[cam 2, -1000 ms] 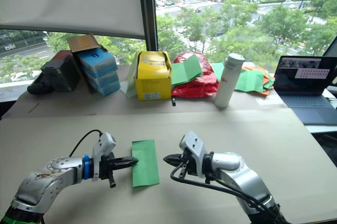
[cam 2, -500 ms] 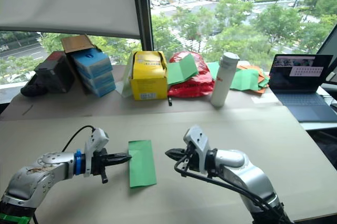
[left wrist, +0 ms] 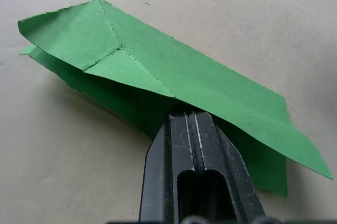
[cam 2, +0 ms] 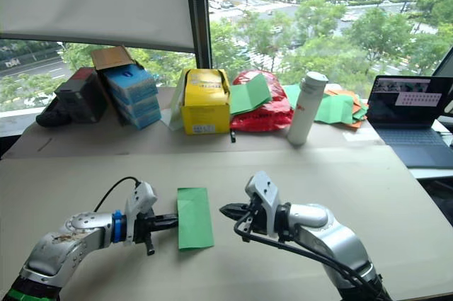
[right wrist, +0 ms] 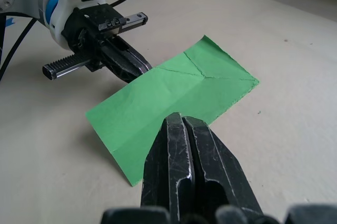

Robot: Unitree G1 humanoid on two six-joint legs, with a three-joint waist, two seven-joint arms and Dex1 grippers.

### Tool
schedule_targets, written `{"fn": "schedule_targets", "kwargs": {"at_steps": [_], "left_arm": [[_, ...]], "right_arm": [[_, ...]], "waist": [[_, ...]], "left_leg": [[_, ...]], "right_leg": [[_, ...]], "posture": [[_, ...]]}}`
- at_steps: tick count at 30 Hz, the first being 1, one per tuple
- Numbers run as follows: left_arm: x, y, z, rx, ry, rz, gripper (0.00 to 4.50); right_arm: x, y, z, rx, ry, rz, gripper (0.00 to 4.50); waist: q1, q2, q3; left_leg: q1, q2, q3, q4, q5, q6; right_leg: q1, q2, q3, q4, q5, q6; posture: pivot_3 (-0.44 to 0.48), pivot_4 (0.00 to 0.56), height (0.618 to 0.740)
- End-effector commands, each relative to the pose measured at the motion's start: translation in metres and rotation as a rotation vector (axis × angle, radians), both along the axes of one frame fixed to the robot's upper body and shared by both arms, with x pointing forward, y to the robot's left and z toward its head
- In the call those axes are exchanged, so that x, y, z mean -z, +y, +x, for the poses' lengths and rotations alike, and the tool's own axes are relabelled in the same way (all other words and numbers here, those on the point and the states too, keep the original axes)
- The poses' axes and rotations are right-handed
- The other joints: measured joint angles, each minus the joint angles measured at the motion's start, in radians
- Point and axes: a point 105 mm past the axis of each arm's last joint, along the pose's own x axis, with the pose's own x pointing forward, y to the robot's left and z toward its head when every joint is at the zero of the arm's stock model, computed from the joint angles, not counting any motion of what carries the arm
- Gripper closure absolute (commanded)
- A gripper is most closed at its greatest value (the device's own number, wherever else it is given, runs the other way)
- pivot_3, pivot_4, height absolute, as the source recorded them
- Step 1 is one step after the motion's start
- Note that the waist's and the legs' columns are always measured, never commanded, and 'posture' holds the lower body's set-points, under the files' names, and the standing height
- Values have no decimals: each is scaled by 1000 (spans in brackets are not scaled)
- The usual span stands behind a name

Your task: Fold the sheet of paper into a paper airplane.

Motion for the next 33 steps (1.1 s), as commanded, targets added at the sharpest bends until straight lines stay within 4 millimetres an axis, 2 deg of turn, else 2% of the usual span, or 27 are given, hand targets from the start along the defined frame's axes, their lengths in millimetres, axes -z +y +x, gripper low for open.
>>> {"fn": "schedule_targets", "kwargs": {"at_steps": [1, 4, 6, 11, 14, 16, 21, 26, 31, 33], "left_arm": [[-15, -11, 3, 40, -55, -17, 4500], [-27, -20, 9, 61, -86, -48, 4500], [-32, -34, 13, 95, -97, -70, 4500], [-15, -49, 14, 123, -75, -54, 4500], [-15, -56, 13, 142, -75, -65, 4500], [-16, -59, 13, 146, -79, -70, 4500], [-20, -57, 14, 140, -91, -69, 4500], [-11, -37, 8, 96, -57, -36, 4500], [8, -6, 5, 7, -21, 56, 4500], [13, -2, 6, -6, -29, 90, 4500]], "right_arm": [[-10, 5, -6, -19, -35, 25, 4449], [-16, 5, -2, -7, -49, 45, 4449], [-25, 5, 3, 7, -61, 80, 4449], [-39, 12, 11, 0, -84, 116, 4449], [-40, 22, 18, -9, -98, 110, 4449], [-35, 26, 25, -3, -105, 68, 4449], [-2, 20, 38, 36, -117, -133, 4449], [24, 4, 48, 113, -74, -220, 4449], [44, -11, 40, 124, -33, -289, 4449], [54, -19, 36, 136, -10, -323, 4449]], "waist": [[0, 0, 0], [2, 0, 0], [2, 0, 0], [-2, 0, 0], [-4, 0, 0], [-4, 0, 0], [2, 0, 0], [-3, 0, 0], [-5, 0, 0], [1, 0, 0]], "left_leg": [[0, 0, 0, 0, 0, 0], [0, 0, 0, 1, 0, 0], [0, 0, 0, 2, 0, 0], [1, 0, 0, 8, -1, 2], [1, 0, 0, 9, -2, 3], [1, 0, 0, 9, -2, 3], [0, -1, -1, 11, -3, 4], [0, 0, 0, 11, -3, 5], [1, 0, 0, 11, -3, 5], [1, 0, -1, 11, -3, 5]], "right_leg": [[0, 0, 0, 0, 0, 0], [0, 0, 0, 0, 0, 0], [1, 1, -1, 0, 0, 0], [5, 2, -1, 1, 1, 1], [5, 3, -1, 1, 1, 1], [5, 2, -1, 1, 1, 1], [6, 1, -2, 0, 1, 2], [6, 1, -1, 0, 2, 3], [6, 1, 0, 0, 2, 3], [7, 0, -1, 0, 2, 3]], "posture": [[0, 150, 740], [0, 150, 740], [0, 150, 740], [0, 150, 740], [0, 150, 740], [0, 150, 740], [0, 150, 740], [0, 150, 740], [0, 150, 740], [0, 150, 740]]}}
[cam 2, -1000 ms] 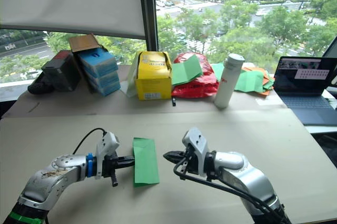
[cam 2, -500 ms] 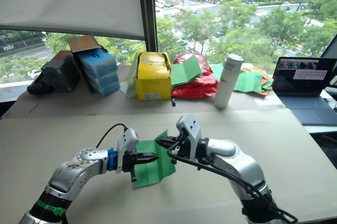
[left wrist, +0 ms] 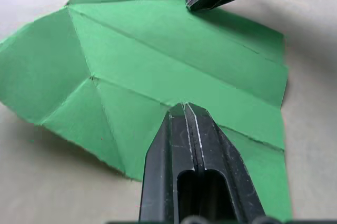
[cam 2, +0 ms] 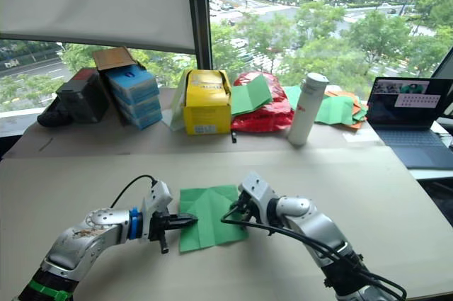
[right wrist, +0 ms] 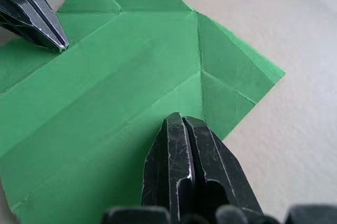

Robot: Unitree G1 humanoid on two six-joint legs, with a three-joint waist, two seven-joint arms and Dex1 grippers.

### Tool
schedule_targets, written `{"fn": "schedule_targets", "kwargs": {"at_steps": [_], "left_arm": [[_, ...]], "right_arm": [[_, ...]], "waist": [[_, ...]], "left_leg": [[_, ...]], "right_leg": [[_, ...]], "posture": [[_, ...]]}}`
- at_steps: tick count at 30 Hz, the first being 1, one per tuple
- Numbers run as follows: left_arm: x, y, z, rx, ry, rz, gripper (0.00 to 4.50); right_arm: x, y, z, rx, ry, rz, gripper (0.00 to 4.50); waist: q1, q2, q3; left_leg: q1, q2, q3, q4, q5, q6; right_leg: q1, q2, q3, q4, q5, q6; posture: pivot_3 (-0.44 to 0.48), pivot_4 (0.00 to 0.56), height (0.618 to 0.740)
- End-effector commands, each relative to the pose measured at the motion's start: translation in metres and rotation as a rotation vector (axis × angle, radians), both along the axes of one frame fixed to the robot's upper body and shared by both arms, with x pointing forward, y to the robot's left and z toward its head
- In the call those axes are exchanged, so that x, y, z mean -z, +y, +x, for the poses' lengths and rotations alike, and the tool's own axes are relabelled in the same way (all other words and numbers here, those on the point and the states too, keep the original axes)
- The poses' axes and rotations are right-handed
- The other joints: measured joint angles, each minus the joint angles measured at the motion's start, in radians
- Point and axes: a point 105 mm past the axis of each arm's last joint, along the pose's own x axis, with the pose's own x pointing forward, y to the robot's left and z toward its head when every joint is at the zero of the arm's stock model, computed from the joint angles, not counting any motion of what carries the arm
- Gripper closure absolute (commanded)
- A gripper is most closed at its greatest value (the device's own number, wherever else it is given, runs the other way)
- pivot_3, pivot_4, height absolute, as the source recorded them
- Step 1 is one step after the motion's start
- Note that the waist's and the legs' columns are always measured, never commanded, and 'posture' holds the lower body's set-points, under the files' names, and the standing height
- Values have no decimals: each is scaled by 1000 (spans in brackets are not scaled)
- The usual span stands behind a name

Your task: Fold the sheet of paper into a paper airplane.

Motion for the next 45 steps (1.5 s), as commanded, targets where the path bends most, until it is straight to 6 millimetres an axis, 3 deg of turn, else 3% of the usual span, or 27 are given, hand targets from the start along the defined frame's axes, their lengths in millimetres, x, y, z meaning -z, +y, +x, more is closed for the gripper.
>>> {"fn": "schedule_targets", "kwargs": {"at_steps": [1, 9, 17, 22, 26, 34, 41, 45], "left_arm": [[0, 7, 4, -23, -49, 59, 4500], [2, -1, 3, -25, -59, 39, 4500], [-25, 9, 8, -67, -118, -21, 4500], [-47, 11, 7, -98, -142, -90, 4500], [-68, 6, 0, -97, -135, -178, 4500], [-64, 8, -3, -113, -118, -155, 4500], [-61, 8, -1, -128, -117, -152, 4500], [-62, 8, 0, -131, -118, -152, 4500]], "right_arm": [[11, -9, -9, 2, 17, -48, 4449], [9, -8, -8, 29, 12, -25, 4449], [-41, -11, 10, 132, -78, 185, 4449], [-50, -14, 21, 197, -60, 253, 2852], [-34, -8, 22, 212, 69, 271, 1535], [-10, -15, 30, 300, 222, 287, 1535], [-10, 19, 17, 219, 285, 359, 1535], [-12, 25, 19, 228, 288, 390, 1535]], "waist": [[5, 0, 0], [3, 0, 0], [1, 0, 0], [0, 0, 0], [-2, 0, 0], [-3, 0, 0], [-9, 0, 0], [-20, 0, 0]], "left_leg": [[1, 0, 0, 0, 0, 0], [4, 0, -1, 0, -1, 1], [1, -1, -1, 0, -1, 0], [0, 0, -1, 0, -1, 1], [1, 0, -1, 0, 0, 0], [1, -1, -1, -1, 0, 0], [1, 0, -1, -1, 0, -1], [1, 0, -1, -2, 1, -2]], "right_leg": [[1, 0, 0, 0, 0, 0], [4, -8, -1, 0, 0, 0], [1, -8, -1, 0, 0, 0], [1, -8, -2, 0, 0, 0], [1, -8, -1, 0, 0, 0], [1, -6, -1, 0, 0, 0], [2, -3, 0, 0, 0, 0], [1, -4, 1, 0, 0, 0]], "posture": [[0, 150, 740], [0, 150, 740], [0, 150, 740], [0, 150, 740], [0, 150, 740], [0, 150, 740], [0, 150, 740], [0, 150, 740]]}}
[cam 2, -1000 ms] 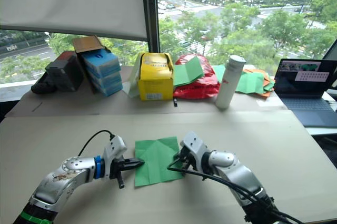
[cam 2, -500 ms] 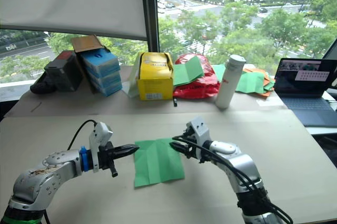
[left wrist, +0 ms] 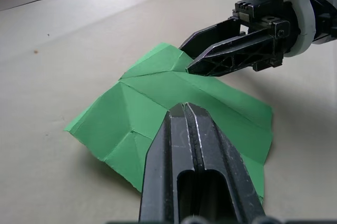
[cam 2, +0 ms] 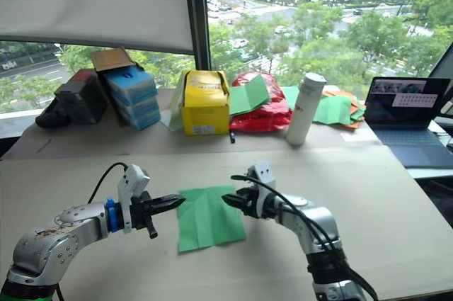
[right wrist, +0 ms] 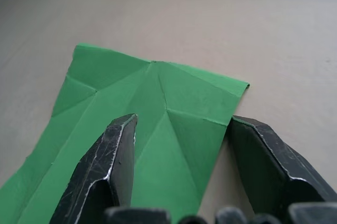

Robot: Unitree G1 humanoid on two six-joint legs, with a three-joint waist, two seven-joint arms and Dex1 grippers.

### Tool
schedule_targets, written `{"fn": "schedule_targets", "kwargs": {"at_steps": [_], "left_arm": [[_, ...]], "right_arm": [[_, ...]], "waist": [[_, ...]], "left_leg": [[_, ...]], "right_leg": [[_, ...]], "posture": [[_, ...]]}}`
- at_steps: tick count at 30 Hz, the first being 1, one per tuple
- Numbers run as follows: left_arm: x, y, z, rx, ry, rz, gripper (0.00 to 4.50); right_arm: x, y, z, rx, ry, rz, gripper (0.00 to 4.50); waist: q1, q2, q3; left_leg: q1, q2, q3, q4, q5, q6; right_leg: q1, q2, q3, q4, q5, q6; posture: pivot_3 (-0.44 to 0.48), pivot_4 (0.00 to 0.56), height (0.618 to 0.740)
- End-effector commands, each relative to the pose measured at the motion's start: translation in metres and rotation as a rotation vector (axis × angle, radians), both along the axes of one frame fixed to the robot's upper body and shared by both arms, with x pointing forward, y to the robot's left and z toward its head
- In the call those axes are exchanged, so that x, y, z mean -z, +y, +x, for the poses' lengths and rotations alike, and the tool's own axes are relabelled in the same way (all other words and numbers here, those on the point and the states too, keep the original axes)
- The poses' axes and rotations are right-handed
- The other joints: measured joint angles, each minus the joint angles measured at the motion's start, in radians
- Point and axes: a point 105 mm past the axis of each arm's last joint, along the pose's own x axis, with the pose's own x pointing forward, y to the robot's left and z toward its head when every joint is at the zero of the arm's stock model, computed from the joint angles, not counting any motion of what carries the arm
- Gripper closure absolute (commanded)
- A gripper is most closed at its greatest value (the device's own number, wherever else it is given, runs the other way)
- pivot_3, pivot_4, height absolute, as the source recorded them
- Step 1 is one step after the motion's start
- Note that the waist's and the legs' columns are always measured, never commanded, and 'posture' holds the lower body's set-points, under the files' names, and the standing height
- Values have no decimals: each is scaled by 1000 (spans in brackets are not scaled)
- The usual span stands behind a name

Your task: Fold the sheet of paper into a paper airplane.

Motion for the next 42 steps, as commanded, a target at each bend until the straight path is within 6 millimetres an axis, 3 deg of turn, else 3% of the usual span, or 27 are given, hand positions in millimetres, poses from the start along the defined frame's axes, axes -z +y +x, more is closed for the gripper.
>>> {"fn": "schedule_targets", "kwargs": {"at_steps": [1, 5, 9, 18, 26, 32, 38, 42], "left_arm": [[-8, -2, 0, 7, -41, 2, 4500], [-7, -2, 0, 7, -39, 7, 4500], [-5, -5, -3, 25, -30, 12, 4500], [-1, -9, -5, 48, -20, 18, 4500], [-1, -9, -4, 53, -18, 19, 4500], [-1, -10, -4, 56, -17, 18, 4500], [-1, -11, -4, 55, -17, 17, 4500], [-1, -12, -4, 62, -14, 13, 4500]], "right_arm": [[-3, 3, 0, 5, -6, 18, 1535], [-2, 2, 2, 31, -6, 33, 1535], [-4, -2, 5, 45, -13, 40, 2643], [-8, -9, 7, 68, -39, 48, 2643], [1, -11, 0, 70, -54, 6, 2643], [2, -12, 2, 89, -56, 4, 4481], [-1, -13, 0, 75, -64, 2, 4481], [-20, -14, -7, 40, -168, 37, 4481]], "waist": [[-4, 0, 0], [-3, 0, 0], [-4, 0, 0], [-3, 0, 0], [-3, 0, 0], [-3, 0, 0], [-3, 0, 0], [0, 0, 0]], "left_leg": [[0, 0, 0, 0, 0, 0], [0, 0, 0, 0, 0, 0], [0, 0, 0, 0, 0, 0], [-1, 0, 0, 0, 1, -3], [-1, -1, 0, 0, 1, -3], [-1, -1, 0, -1, 1, -3], [-1, -1, 0, -1, 1, -2], [-1, -1, 0, -1, -1, 1]], "right_leg": [[0, 0, 0, 0, 0, 0], [0, -1, 0, 0, 0, 0], [0, -1, 0, 0, 0, 0], [-1, -2, 0, 0, 0, 0], [-1, -4, 0, 0, 0, 0], [-1, -4, 0, 0, 0, 0], [-1, -4, 0, 0, 0, 0], [-1, -4, -1, 0, 0, 0]], "posture": [[0, 150, 740], [0, 150, 740], [0, 150, 740], [0, 150, 740], [0, 150, 740], [0, 150, 740], [0, 150, 740], [0, 150, 740]]}}
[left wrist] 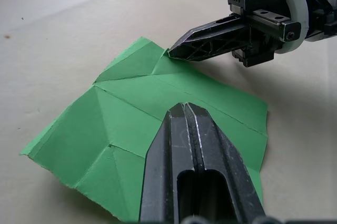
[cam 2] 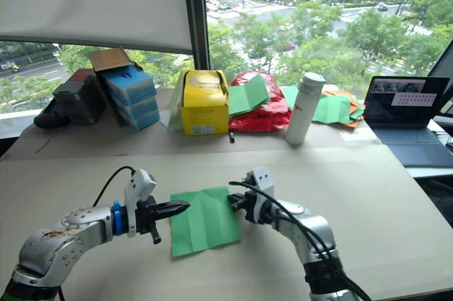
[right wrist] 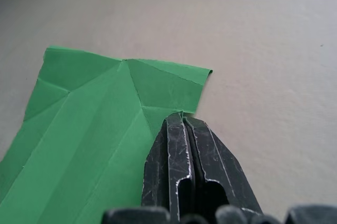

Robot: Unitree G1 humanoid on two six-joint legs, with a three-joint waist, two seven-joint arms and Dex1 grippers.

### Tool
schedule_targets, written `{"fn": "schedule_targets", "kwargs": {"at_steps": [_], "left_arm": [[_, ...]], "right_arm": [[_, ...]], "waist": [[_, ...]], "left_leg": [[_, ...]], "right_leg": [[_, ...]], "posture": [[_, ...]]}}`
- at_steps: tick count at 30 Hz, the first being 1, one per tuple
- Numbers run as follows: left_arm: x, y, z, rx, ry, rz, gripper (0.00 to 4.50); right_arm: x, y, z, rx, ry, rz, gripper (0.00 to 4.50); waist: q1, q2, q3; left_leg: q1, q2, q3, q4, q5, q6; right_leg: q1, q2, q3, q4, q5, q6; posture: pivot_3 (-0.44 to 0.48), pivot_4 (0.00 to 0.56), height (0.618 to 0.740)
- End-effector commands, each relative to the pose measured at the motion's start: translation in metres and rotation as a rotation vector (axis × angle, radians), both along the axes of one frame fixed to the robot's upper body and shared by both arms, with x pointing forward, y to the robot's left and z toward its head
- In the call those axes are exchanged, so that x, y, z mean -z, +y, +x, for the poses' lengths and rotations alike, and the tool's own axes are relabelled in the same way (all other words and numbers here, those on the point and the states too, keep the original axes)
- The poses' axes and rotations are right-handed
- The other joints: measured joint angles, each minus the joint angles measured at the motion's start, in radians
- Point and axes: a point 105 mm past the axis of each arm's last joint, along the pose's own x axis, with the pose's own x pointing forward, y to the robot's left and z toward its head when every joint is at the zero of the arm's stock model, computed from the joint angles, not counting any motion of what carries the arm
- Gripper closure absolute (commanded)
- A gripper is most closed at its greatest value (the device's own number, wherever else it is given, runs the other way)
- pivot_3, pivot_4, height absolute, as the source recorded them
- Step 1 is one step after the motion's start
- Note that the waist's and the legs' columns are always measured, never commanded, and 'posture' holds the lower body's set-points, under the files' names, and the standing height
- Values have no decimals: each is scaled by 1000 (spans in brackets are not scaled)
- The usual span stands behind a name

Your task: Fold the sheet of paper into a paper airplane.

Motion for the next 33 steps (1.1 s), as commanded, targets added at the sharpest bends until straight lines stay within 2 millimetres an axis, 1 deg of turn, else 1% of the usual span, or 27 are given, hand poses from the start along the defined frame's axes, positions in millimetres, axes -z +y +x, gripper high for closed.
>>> {"fn": "schedule_targets", "kwargs": {"at_steps": [1, 2, 4, 6, 8, 10, 14, 15, 18, 21, 24, 28, 33], "left_arm": [[-9, -4, 0, 25, -42, -8, 4500], [-9, -5, 0, 27, -41, -8, 4500], [-9, -4, 0, 32, -37, -8, 4500], [-8, -4, 1, 37, -33, -6, 4500], [-8, -4, 1, 42, -30, -6, 4500], [-8, -4, 2, 48, -26, -6, 4500], [-8, -4, 3, 62, -19, -2, 4500], [-8, -4, 3, 65, -19, -1, 4500], [-8, -4, 4, 70, -18, 2, 4500], [-8, -5, 5, 79, -17, 8, 4500], [-10, -6, 9, 81, -19, 15, 4500], [-15, -9, 20, 87, -54, 49, 4500], [-19, -23, 38, 108, -102, 82, 4500]], "right_arm": [[-36, 0, -11, -56, -197, 47, 4481], [-42, 0, -15, -70, -238, 47, 4481], [-47, -2, -22, -77, -316, 4, 4481], [-45, -1, -33, -105, -397, -85, 4481], [-38, 0, -43, -147, -499, -215, 4481], [-32, 0, -48, -191, -592, -329, 4481], [-15, -3, -47, -263, -729, -554, 4481], [-13, -3, -45, -281, -761, -595, 4481], [-13, -1, -41, -310, -834, -667, 4481], [-6, 2, -41, -412, -902, -777, 4481], [-2, 4, -41, -483, -927, -840, 4481], [-2, 7, -41, -502, -922, -836, 4481], [0, 10, -42, -495, -892, -808, 4481]], "waist": [[0, 0, 0], [1, 0, 0], [-1, 0, 0], [1, 0, 0], [2, 0, 0], [1, 0, 0], [1, 0, 0], [2, 0, 0], [1, 0, 0], [3, 0, 0], [8, 0, 0], [15, 0, 0], [20, 0, 0]], "left_leg": [[0, 0, 0, 0, 0, 0], [-1, 0, 0, 0, 0, 0], [-1, 0, 0, 0, 0, 1], [0, 0, 0, 0, 0, 1], [0, 0, 0, 0, 0, 1], [0, 0, 1, 0, 0, 0], [0, 0, 1, 1, 1, -1], [0, 0, 1, 1, 3, -5], [0, 0, 1, 1, 3, -5], [0, 0, 1, 2, 3, -5], [0, 0, 1, 2, 3, -5], [0, 0, 1, 3, 2, -4], [0, 0, 1, 4, 3, -4]], "right_leg": [[0, 0, 0, 0, 0, 0], [0, 0, 0, 0, 0, 0], [0, 0, 0, -1, 0, 0], [0, 0, 0, -1, 0, 0], [0, 1, -1, -1, 0, 0], [0, 2, 0, -1, 0, 0], [0, 9, 0, -1, 0, 0], [0, 9, 0, -1, 0, 0], [1, 10, 1, -1, 0, 0], [1, 10, 1, -1, 0, 0], [1, 10, 1, -1, -1, 1], [2, 10, 0, -1, 0, 1], [2, 11, 0, -1, 0, 1]], "posture": [[0, 150, 740], [0, 150, 740], [0, 150, 740], [0, 150, 740], [0, 150, 740], [0, 150, 740], [0, 150, 740], [0, 150, 740], [0, 150, 740], [0, 150, 740], [0, 150, 740], [0, 150, 740], [0, 150, 740]]}}
